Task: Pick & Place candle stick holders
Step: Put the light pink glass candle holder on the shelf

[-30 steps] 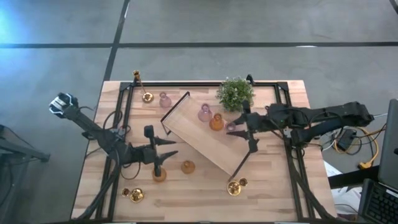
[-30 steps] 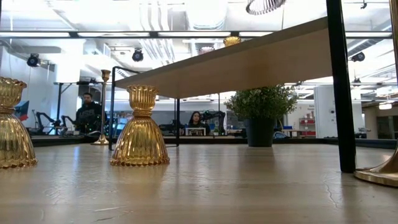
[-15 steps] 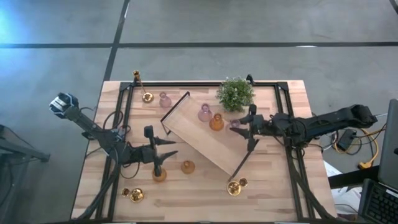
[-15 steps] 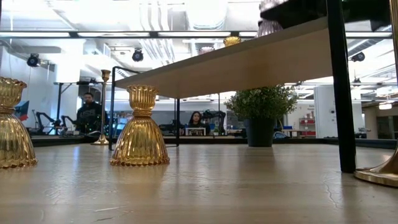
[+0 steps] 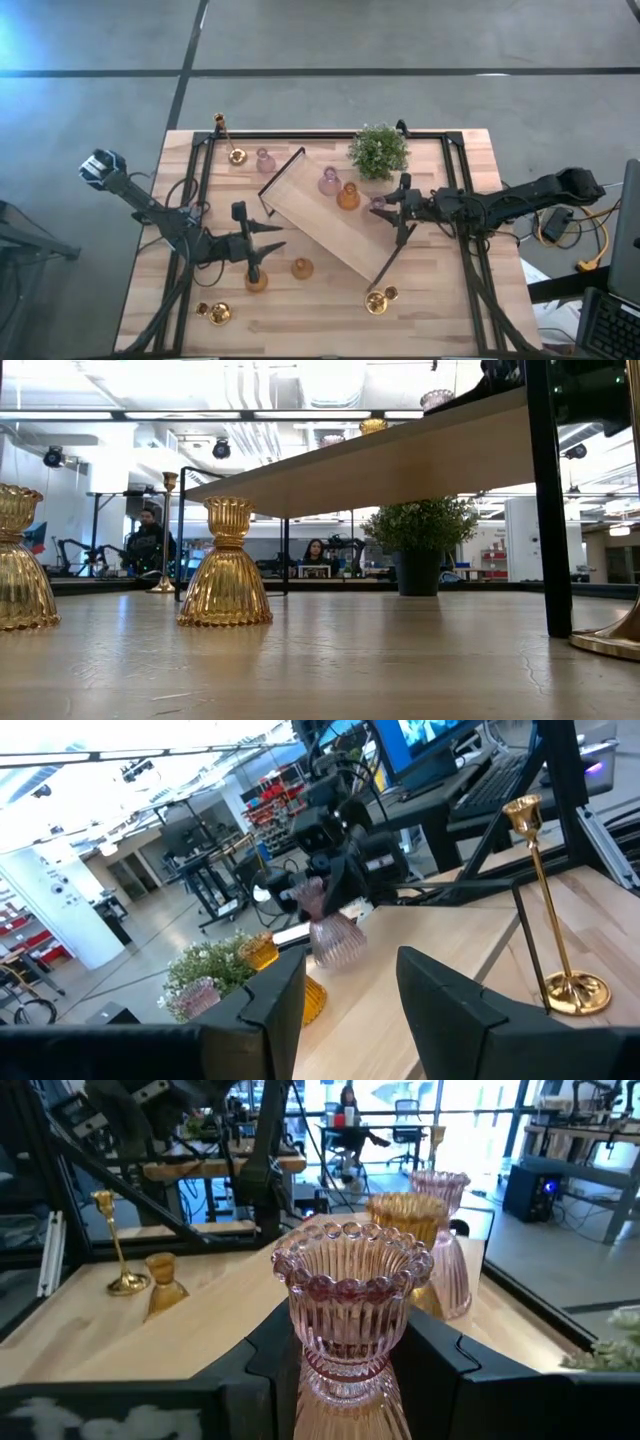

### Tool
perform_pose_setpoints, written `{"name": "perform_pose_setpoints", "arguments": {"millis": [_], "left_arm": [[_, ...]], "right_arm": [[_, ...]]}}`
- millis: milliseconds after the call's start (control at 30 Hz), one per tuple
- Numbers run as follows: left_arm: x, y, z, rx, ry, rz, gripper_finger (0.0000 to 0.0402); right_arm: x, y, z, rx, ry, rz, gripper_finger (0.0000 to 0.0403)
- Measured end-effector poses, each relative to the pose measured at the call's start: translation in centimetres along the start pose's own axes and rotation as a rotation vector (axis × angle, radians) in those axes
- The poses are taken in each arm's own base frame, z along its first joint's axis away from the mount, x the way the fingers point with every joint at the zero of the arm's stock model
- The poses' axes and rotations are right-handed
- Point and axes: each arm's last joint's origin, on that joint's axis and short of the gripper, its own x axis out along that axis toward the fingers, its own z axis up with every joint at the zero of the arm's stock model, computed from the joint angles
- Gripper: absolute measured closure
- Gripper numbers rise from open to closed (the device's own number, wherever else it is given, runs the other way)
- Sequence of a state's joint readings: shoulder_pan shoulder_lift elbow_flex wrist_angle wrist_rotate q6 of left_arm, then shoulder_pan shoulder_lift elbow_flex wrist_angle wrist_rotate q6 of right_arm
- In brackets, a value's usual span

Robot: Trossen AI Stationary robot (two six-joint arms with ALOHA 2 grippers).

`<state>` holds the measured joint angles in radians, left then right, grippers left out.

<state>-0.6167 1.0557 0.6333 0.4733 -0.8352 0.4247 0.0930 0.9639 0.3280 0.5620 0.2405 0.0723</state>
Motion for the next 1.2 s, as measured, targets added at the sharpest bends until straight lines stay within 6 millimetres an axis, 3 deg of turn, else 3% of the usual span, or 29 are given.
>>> {"name": "perform_pose_setpoints", "arguments": {"millis": [433,1200], "left_arm": [[0.0,0.1,0.2,0.007,-0.014,0.008,0.0239],[0.0,0.1,0.2,0.006,-0.014,0.008,0.0239]], "right_arm": [[1.7,0.2,-1.0,-0.021,0.007,-0.029,0.0286],[1.6,0.0,-1.1,-0.007,0.020,-0.061,0.0287]]}}
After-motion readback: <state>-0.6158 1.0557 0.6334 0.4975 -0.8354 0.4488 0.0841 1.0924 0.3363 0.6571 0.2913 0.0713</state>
